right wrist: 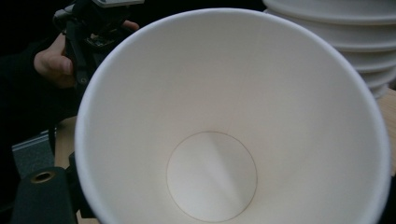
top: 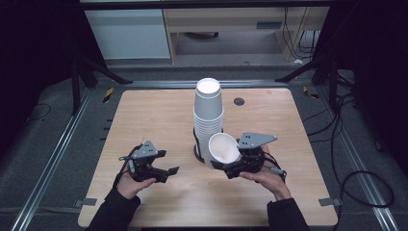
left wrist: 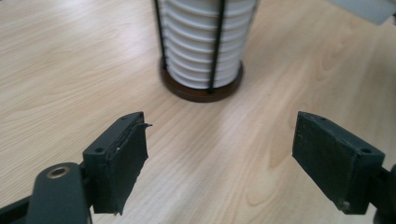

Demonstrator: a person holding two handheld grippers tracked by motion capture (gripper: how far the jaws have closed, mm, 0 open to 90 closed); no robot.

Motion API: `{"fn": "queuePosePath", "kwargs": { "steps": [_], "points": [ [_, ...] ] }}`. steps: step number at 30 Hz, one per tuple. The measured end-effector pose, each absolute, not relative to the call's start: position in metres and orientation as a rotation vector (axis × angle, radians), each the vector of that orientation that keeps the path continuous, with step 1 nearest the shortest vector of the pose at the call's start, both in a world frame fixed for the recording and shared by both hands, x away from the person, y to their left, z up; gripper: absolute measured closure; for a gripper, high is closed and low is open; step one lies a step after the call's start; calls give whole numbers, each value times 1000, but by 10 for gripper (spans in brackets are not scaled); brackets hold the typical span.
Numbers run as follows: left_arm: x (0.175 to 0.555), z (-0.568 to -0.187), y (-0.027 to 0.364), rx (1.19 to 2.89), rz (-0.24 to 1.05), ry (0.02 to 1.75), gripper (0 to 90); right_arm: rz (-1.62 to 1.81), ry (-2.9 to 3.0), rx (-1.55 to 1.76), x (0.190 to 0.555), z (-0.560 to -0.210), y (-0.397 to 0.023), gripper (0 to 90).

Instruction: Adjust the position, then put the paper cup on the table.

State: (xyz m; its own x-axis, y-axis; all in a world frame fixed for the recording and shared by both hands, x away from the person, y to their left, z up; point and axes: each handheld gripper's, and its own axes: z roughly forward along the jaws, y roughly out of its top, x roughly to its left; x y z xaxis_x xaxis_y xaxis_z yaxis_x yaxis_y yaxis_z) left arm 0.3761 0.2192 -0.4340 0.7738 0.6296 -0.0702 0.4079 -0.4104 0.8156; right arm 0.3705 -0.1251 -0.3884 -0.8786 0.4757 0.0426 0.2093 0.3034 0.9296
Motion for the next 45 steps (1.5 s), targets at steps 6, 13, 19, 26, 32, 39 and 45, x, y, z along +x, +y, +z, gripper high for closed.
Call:
{"fn": "queuePosePath", "kwargs": {
  "steps": [6, 13, 19, 26, 32, 39, 45],
  "points": [
    [382, -436, 230, 2040, 333, 860, 176, 1580, 2286, 682, 372, -382, -140, 150],
    [386, -438, 236, 2040, 354, 909, 176, 1537, 2216, 741, 375, -377, -157, 150],
    [388, -441, 237, 2054, 362, 928, 174, 1490, 2143, 817, 379, -375, -173, 150],
    [391, -442, 241, 2048, 354, 949, 173, 1396, 2078, 933, 385, -377, -188, 149],
    [393, -443, 246, 2038, 357, 969, 173, 1304, 2033, 1013, 392, -380, -198, 149],
    [395, -444, 249, 2033, 364, 986, 172, 1191, 1983, 1100, 402, -387, -209, 149],
    [395, -444, 251, 2031, 374, 997, 172, 1096, 1934, 1197, 411, -396, -226, 150]
  ]
}}
